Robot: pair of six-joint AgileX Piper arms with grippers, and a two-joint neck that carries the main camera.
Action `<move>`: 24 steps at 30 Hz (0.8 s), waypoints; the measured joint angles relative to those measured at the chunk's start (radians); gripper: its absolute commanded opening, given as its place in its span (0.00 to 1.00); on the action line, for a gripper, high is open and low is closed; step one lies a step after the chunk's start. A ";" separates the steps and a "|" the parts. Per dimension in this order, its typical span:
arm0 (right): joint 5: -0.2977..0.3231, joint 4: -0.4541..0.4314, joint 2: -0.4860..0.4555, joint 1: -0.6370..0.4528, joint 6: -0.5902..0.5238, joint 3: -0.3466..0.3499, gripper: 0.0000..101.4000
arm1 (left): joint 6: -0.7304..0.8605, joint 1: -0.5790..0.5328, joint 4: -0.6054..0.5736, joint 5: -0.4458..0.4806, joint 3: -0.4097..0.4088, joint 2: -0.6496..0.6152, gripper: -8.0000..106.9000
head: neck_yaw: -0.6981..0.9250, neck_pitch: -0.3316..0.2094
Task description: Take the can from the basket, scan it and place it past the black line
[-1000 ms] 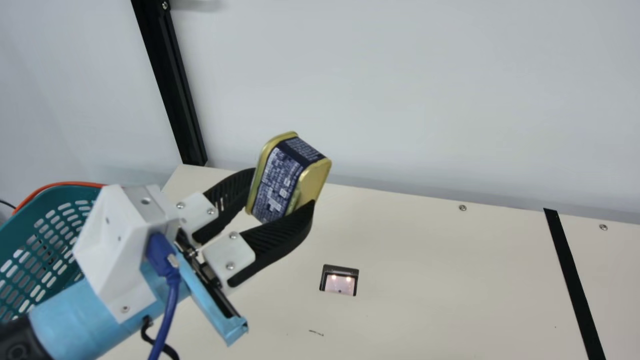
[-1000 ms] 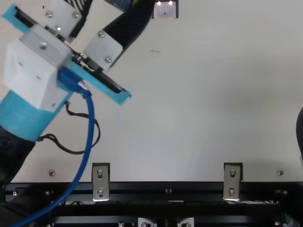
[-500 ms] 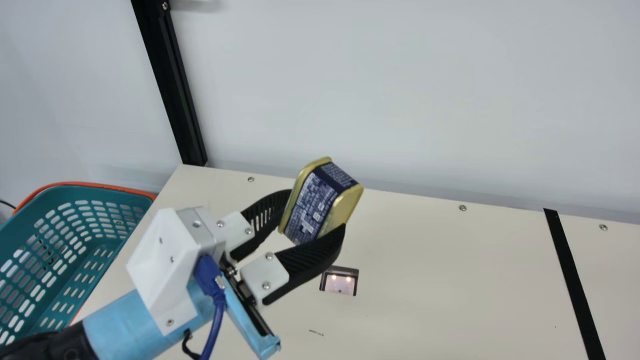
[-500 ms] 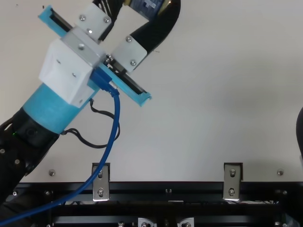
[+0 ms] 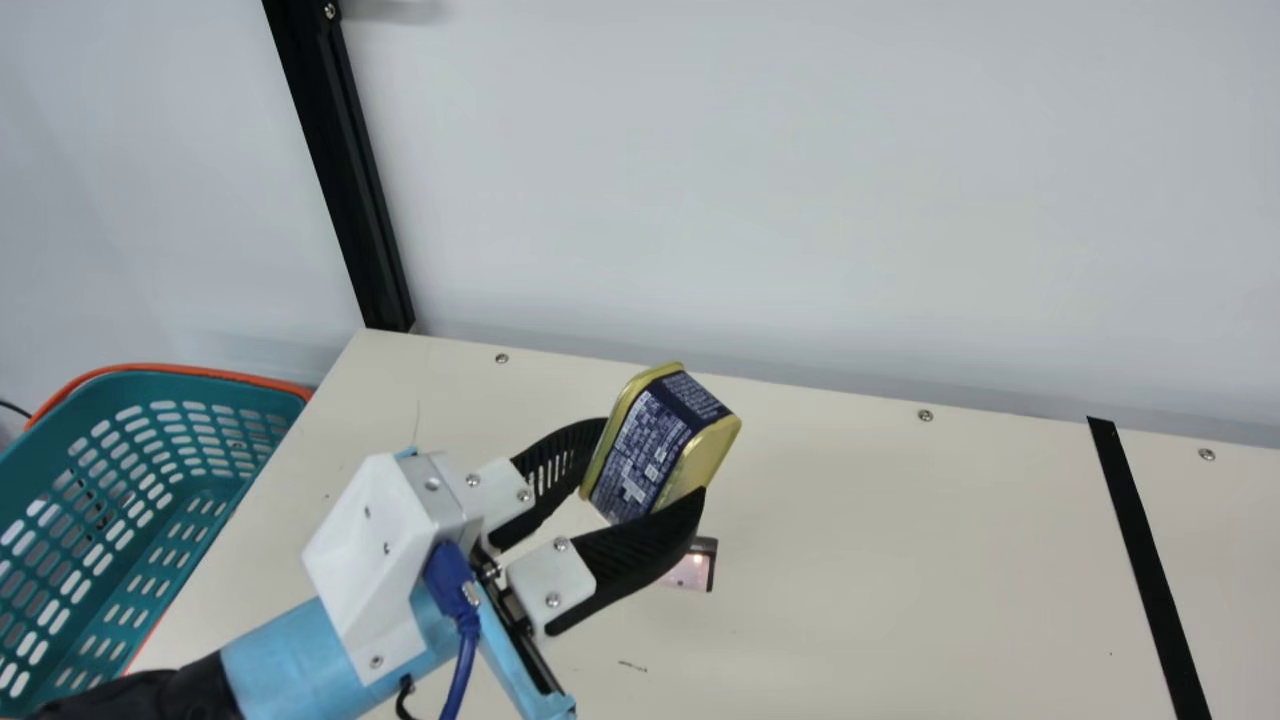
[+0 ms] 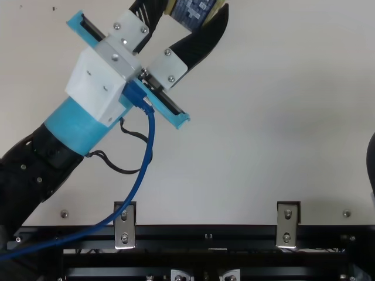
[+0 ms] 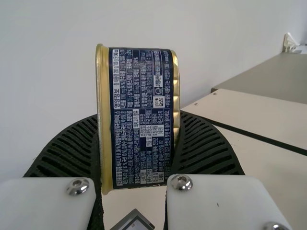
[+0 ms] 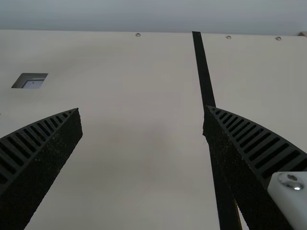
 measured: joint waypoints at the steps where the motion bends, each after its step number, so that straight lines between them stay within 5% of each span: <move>1: 0.000 0.000 0.000 0.000 0.000 0.000 1.00 | -0.001 0.004 0.004 -0.014 0.000 0.009 0.16 | 0.000 0.000; 24: 0.000 0.000 0.000 0.000 0.000 0.000 1.00 | -0.130 0.131 0.152 -0.082 -0.082 0.148 0.16 | 0.000 0.005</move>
